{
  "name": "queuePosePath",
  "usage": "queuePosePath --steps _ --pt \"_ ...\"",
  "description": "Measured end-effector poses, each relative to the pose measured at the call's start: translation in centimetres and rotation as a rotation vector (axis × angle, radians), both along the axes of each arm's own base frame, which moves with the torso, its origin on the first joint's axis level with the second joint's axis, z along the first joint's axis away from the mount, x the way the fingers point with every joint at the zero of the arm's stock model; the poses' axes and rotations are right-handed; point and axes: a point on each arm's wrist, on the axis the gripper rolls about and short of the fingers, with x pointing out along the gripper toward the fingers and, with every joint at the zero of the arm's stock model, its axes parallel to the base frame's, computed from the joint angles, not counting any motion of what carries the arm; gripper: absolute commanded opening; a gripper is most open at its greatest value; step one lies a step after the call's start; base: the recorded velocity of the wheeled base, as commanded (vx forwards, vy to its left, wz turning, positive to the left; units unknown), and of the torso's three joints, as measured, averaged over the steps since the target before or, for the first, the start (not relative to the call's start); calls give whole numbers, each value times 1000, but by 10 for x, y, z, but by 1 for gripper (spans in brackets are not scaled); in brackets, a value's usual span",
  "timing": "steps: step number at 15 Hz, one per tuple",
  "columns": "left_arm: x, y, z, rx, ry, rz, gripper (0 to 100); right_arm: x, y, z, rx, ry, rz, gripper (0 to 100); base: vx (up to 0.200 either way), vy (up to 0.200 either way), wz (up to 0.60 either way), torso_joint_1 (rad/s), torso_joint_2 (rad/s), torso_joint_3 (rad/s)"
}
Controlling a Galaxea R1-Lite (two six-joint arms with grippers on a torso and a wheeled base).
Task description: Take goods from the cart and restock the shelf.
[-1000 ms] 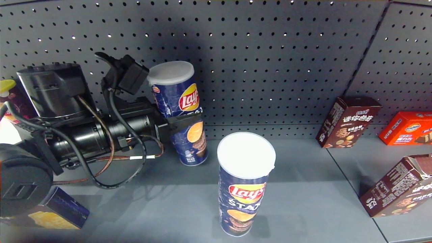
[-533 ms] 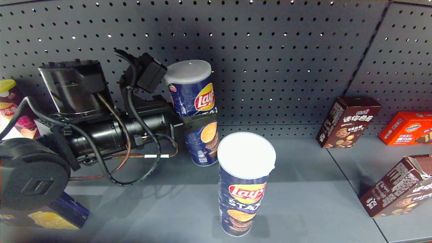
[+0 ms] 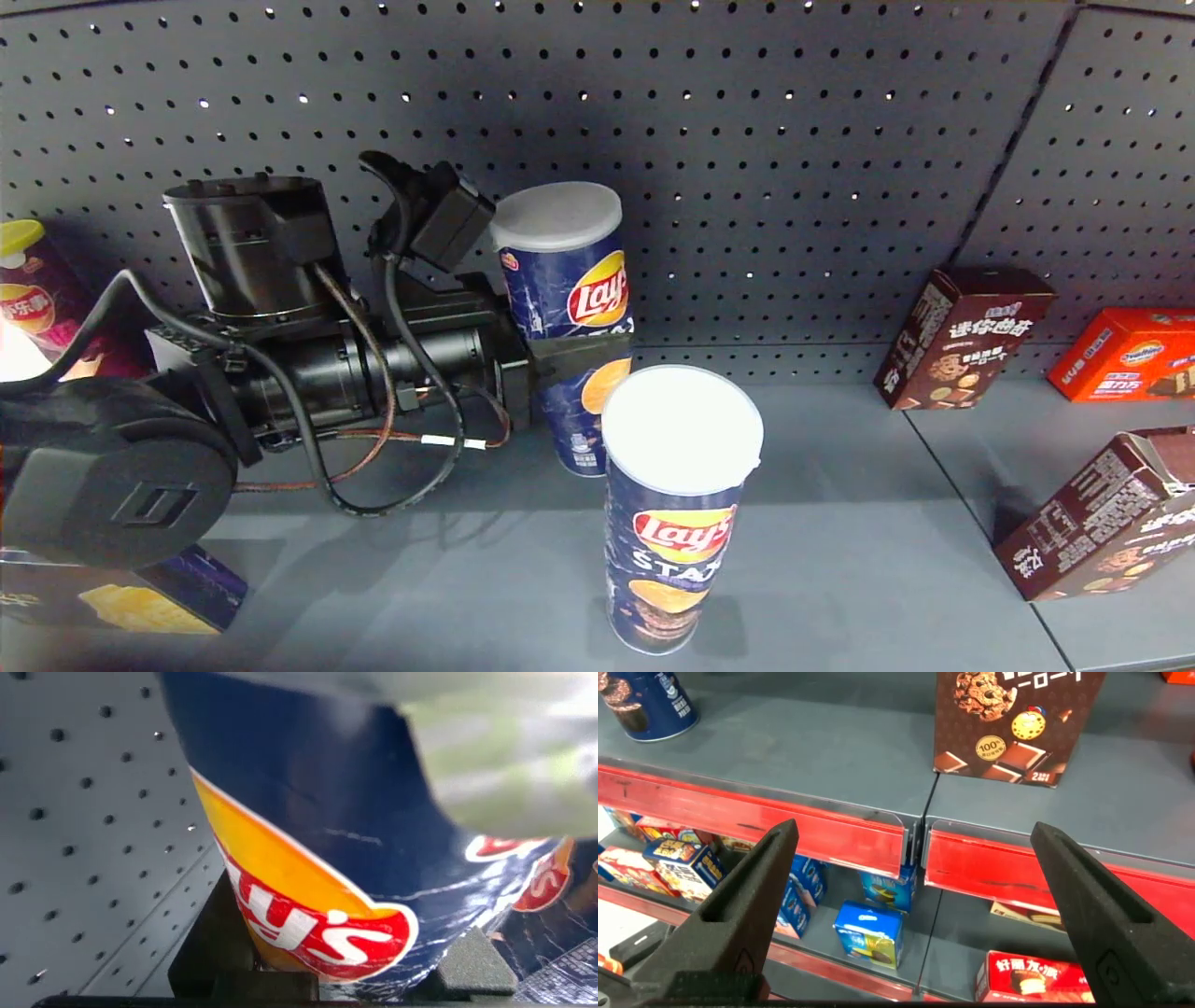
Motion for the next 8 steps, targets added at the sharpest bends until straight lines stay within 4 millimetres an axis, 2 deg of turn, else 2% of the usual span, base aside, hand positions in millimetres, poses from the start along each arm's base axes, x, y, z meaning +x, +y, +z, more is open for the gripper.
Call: queuePosePath --steps 8 --pt "22 -14 -16 52 -32 -19 0 0 0 0 0 0 0 100 0 0 0 0 0 0"
